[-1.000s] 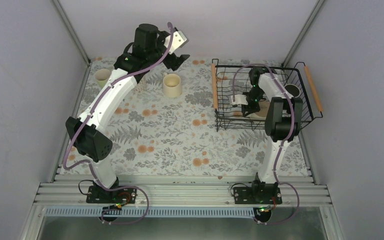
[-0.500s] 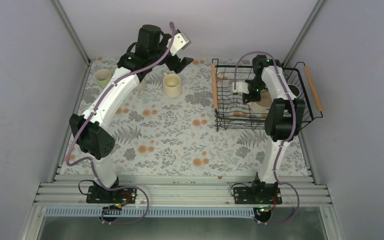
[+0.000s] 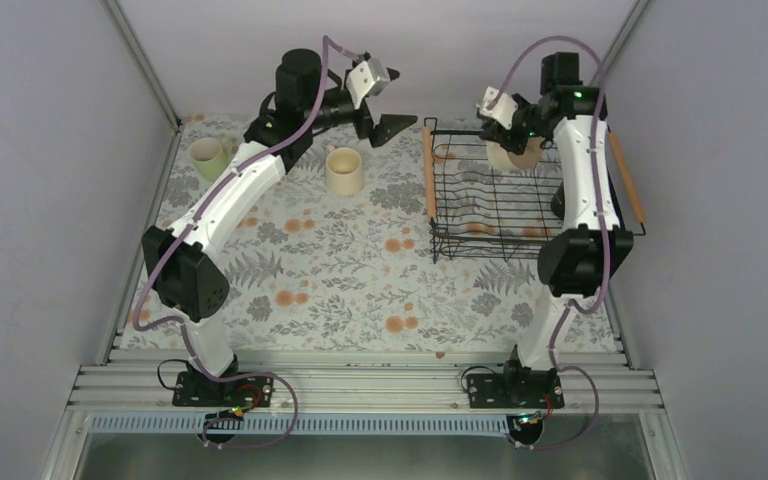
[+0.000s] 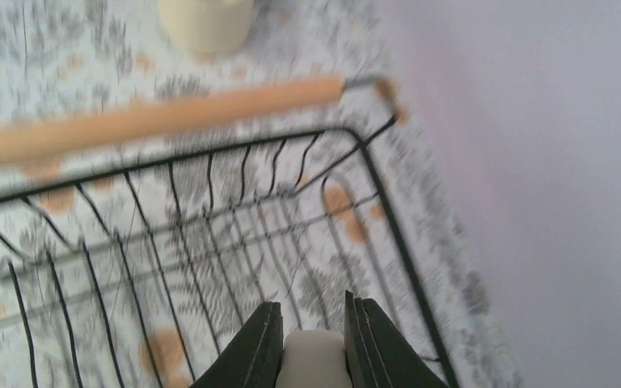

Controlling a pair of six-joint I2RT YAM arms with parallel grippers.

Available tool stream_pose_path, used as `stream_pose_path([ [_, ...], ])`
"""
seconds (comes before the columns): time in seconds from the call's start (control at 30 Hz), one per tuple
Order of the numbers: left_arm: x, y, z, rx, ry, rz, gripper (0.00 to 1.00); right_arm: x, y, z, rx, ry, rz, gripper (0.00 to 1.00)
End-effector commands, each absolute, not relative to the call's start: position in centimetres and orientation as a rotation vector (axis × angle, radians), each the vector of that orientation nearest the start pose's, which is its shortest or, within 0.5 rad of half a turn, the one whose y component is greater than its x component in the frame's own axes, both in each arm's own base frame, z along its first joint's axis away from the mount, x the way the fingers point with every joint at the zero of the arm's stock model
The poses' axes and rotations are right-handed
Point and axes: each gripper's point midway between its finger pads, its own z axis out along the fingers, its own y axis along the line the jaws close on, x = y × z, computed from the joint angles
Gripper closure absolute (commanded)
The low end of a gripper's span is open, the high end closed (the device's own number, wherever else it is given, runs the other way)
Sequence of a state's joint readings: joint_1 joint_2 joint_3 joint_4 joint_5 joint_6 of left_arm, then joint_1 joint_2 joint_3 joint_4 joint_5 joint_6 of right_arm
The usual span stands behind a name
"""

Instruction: Unload the cups from the dish rack

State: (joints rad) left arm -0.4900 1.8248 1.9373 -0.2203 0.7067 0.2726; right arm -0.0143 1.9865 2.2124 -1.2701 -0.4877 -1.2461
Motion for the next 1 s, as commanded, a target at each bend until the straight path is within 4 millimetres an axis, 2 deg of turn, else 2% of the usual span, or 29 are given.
stream_pose_path([
  [0.0,40.2,-35.9,41.3,1.122,1.177,-0.944,0.00,44.5,10.3,39.3,-1.324,1.621,0.162,0.96],
  [0.17,40.9,-37.5,39.1,1.135,1.185,-1.117,0.00,41.8,12.1,45.2,-1.226,1.459,0.279,0.96],
  [0.33,41.2,-38.3,39.3,1.131,1.159,-1.232,0.01,39.2,14.1,49.0,-1.191,1.309,0.461,0.97],
  [0.5,41.4,-38.7,39.8,1.129,1.144,-1.294,0.01,37.8,15.5,50.1,-1.177,1.248,0.659,0.97],
  [0.73,39.8,-38.6,41.3,1.130,1.084,-1.428,0.04,37.5,16.3,49.5,-1.181,1.202,0.766,0.97],
  [0.97,39.1,-39.0,41.3,1.122,1.089,-1.487,0.06,37.3,16.7,50.5,-1.175,1.166,0.819,0.97],
])
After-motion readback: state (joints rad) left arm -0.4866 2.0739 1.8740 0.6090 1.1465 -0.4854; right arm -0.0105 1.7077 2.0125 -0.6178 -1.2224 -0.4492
